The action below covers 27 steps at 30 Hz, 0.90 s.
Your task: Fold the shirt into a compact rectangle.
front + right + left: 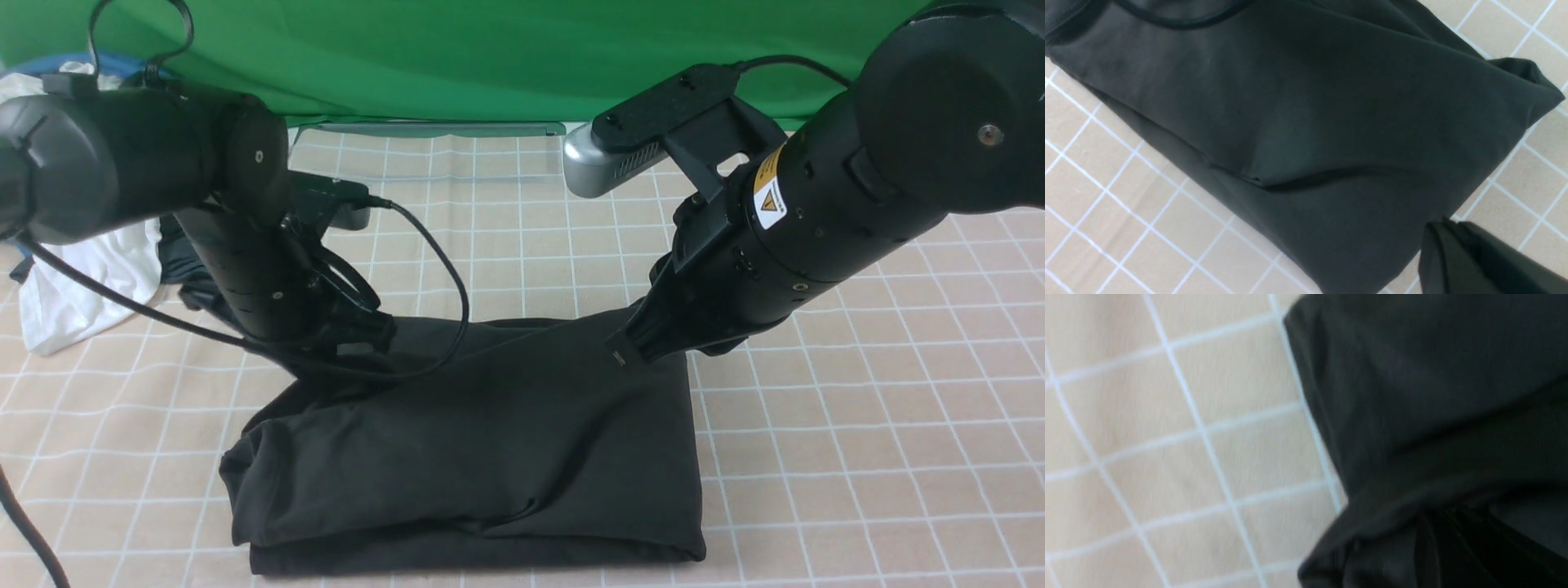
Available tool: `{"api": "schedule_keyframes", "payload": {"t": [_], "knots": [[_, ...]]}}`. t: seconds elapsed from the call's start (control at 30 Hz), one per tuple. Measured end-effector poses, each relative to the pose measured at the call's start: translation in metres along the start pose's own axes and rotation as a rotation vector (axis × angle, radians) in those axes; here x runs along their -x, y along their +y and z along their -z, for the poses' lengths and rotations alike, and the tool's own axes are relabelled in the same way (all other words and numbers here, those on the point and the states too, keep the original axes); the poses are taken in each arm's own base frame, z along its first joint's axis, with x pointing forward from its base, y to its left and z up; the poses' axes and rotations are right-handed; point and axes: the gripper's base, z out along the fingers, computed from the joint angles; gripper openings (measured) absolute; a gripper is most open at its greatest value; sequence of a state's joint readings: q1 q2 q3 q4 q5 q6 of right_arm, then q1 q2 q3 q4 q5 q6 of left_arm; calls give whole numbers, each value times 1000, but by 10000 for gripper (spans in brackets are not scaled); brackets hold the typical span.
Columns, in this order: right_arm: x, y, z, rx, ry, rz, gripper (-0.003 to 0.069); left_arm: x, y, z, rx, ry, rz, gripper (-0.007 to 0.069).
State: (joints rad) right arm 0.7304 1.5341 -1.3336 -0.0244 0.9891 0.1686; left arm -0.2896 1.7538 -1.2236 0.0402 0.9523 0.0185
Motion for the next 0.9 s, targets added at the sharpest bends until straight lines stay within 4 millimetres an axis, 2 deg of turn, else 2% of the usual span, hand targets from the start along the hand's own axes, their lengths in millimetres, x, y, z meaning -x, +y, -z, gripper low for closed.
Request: {"api": "schedule_keyframes", "payload": {"t": [0.13,0.27,0.33,0.5,0.57,0.73,0.8,0.9], "knots": [[0,0,0,0,0,-1,24,-12,4,28,34,15,81,15],[0,0,-2,0,5,-1,24,-23,13,42,27,50,227,25],[0,0,-4,-1,11,0,24,-29,20,38,1,87,322,55],[1,0,-11,-4,27,0,24,-36,32,18,-88,130,473,190],[1,1,-13,-4,29,0,24,-34,35,6,-136,134,528,296],[2,1,-17,-5,37,1,24,-30,34,-11,-172,174,543,440],[2,1,-18,-5,40,1,24,-30,33,-20,-176,202,542,479],[2,1,-18,-5,41,1,24,-29,33,-29,-173,227,541,500]]}}
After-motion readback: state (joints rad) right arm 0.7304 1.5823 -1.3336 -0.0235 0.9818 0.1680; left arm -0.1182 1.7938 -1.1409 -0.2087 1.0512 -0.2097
